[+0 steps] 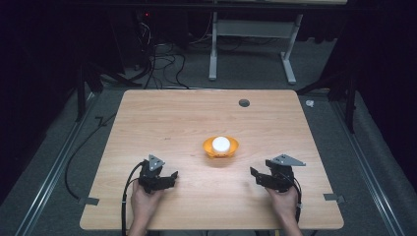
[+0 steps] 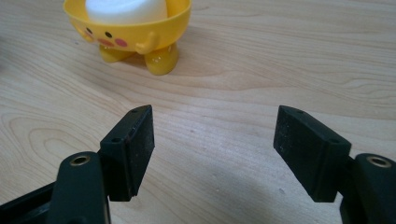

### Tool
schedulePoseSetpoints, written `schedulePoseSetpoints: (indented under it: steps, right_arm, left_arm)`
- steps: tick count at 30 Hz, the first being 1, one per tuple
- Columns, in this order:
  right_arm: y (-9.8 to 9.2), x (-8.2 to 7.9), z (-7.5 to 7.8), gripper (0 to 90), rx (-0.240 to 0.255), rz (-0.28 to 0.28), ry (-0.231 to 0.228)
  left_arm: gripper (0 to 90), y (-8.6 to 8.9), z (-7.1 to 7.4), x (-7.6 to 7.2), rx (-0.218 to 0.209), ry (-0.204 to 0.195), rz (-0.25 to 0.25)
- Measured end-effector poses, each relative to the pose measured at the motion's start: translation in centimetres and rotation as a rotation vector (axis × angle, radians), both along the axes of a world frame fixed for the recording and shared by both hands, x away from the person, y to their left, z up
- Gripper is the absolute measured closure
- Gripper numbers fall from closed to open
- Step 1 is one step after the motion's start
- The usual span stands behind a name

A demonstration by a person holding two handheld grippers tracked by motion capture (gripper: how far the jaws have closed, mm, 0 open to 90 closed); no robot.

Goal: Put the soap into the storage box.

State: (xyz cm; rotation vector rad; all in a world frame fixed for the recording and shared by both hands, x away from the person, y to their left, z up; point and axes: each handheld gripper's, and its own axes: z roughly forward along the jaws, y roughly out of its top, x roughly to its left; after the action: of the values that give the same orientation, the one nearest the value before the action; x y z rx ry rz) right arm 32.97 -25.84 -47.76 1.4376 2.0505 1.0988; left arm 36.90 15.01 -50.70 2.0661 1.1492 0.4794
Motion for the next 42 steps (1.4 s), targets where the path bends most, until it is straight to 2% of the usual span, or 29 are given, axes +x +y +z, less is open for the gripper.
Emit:
schedulePoseSetpoints:
  steps: [17,18,30,31,42]
  right_arm:
    - [0.5,0.7,-1.8,29.7,-0.057,-0.017,0.044]
    - [0.6,0.7,-2.0,29.6,-0.078,-0.022,0.046]
    - [0.9,1.1,-2.5,28.3,-0.137,-0.033,0.058]
    - [1.0,1.2,-2.5,27.2,-0.155,-0.025,0.056]
    - [1.0,1.3,-2.5,24.9,-0.156,-0.006,0.057]
  left_arm:
    - [22.5,0.0,0.0,0.0,-0.001,0.000,0.001]
    - [22.5,0.0,0.0,0.0,-0.002,0.000,0.001]
    - [22.6,0.0,0.0,0.0,-0.001,0.000,0.001]
    - [22.6,0.0,0.0,0.0,-0.001,0.000,0.001]
    - [22.6,0.0,0.0,0.0,-0.001,-0.001,0.003]
